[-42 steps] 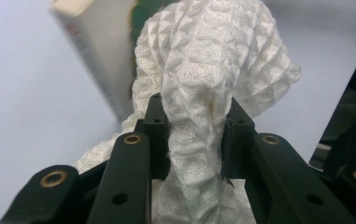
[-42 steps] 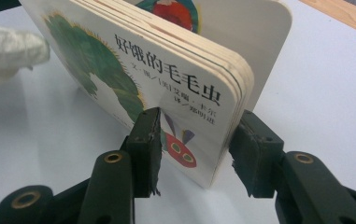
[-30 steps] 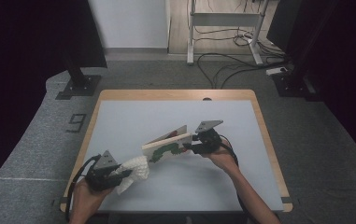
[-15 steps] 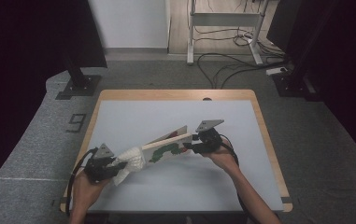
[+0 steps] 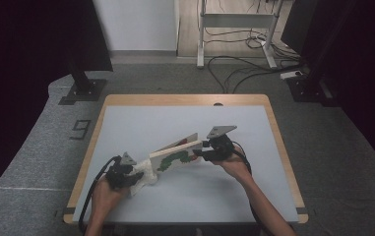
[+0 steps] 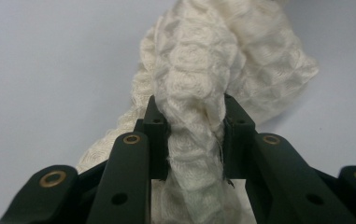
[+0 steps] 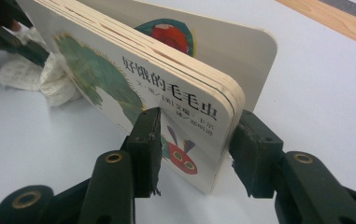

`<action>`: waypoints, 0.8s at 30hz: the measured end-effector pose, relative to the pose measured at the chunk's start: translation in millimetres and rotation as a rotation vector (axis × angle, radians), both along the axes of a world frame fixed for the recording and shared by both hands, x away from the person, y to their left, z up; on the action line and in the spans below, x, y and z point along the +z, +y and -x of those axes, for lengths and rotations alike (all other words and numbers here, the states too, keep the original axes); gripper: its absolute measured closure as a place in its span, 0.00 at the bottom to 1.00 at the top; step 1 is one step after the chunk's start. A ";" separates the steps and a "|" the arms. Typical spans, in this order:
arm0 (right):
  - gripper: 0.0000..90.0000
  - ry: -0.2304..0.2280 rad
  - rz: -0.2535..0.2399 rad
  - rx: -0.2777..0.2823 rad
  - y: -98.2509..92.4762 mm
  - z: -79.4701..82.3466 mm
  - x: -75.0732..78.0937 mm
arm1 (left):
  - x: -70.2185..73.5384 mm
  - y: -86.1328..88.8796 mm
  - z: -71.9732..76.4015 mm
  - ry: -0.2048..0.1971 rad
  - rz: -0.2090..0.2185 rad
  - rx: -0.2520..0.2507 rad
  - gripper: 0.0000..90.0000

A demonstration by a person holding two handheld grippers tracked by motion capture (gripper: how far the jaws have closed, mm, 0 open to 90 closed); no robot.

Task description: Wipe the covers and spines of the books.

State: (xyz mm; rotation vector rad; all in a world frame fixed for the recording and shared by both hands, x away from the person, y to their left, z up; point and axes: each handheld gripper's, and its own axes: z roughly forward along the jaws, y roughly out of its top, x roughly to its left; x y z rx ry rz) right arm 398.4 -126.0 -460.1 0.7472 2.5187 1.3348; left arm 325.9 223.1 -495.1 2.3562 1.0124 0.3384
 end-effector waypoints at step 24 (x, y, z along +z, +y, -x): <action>0.63 -0.004 -0.008 0.006 -3.3 2.7 -0.9 | 31.1 2.2 -0.4 -0.044 0.155 -0.065 0.79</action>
